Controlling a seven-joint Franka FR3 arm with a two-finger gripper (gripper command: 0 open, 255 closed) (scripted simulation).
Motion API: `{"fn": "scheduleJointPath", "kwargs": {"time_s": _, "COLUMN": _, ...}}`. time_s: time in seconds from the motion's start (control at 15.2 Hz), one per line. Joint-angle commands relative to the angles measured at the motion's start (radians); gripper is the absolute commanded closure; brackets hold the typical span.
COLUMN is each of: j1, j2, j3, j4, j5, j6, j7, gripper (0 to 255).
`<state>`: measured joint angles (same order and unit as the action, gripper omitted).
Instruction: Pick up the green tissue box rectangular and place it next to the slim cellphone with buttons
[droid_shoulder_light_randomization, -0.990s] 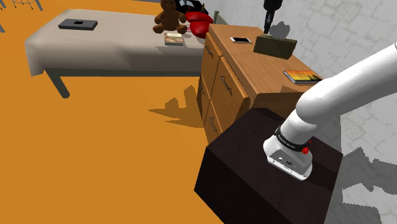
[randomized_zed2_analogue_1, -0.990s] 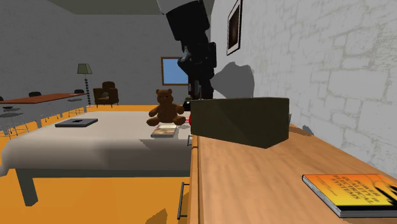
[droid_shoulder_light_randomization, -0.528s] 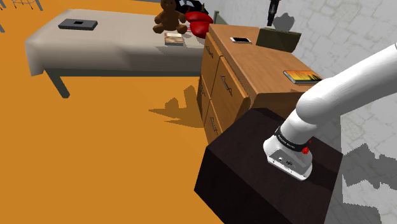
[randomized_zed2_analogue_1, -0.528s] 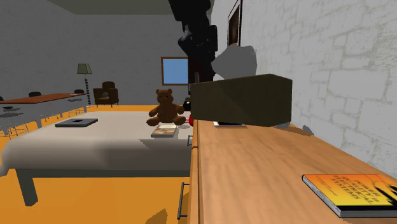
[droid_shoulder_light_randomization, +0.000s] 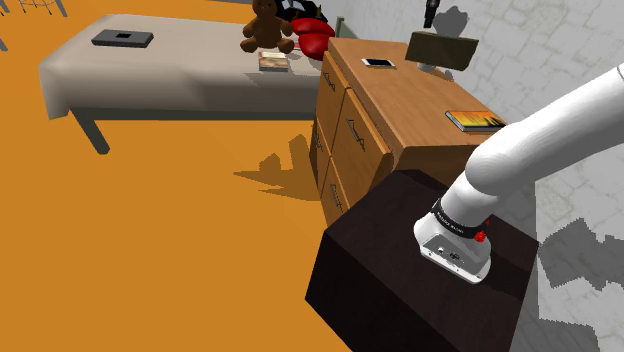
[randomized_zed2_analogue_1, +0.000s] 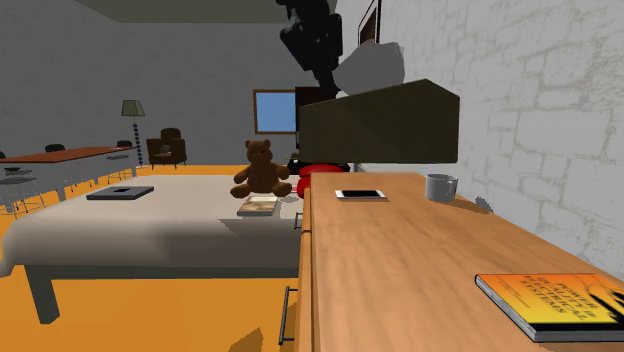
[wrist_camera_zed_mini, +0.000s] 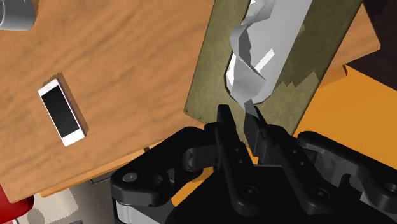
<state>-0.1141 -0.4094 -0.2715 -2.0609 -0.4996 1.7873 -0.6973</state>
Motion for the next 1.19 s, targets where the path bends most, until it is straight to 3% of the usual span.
{"fn": "scheduleJointPath", "kwargs": {"time_s": 0.0, "j1": -0.003, "j2": 0.044, "j3": -0.024, "j4": 0.022, "j5": 0.003, "j6": 0.032, "j7": -0.018, "gripper": 255}}
{"fn": "scheduleJointPath", "kwargs": {"time_s": 0.53, "j1": -0.029, "j2": 0.323, "j3": -0.139, "j4": 0.190, "j5": 0.083, "j6": 0.189, "j7": -0.132, "gripper": 255}}
{"fn": "scheduleJointPath", "kwargs": {"time_s": 1.12, "j1": -0.128, "j2": 0.692, "j3": -0.190, "j4": 0.496, "j5": 0.277, "j6": 0.273, "j7": -0.298, "gripper": 255}}
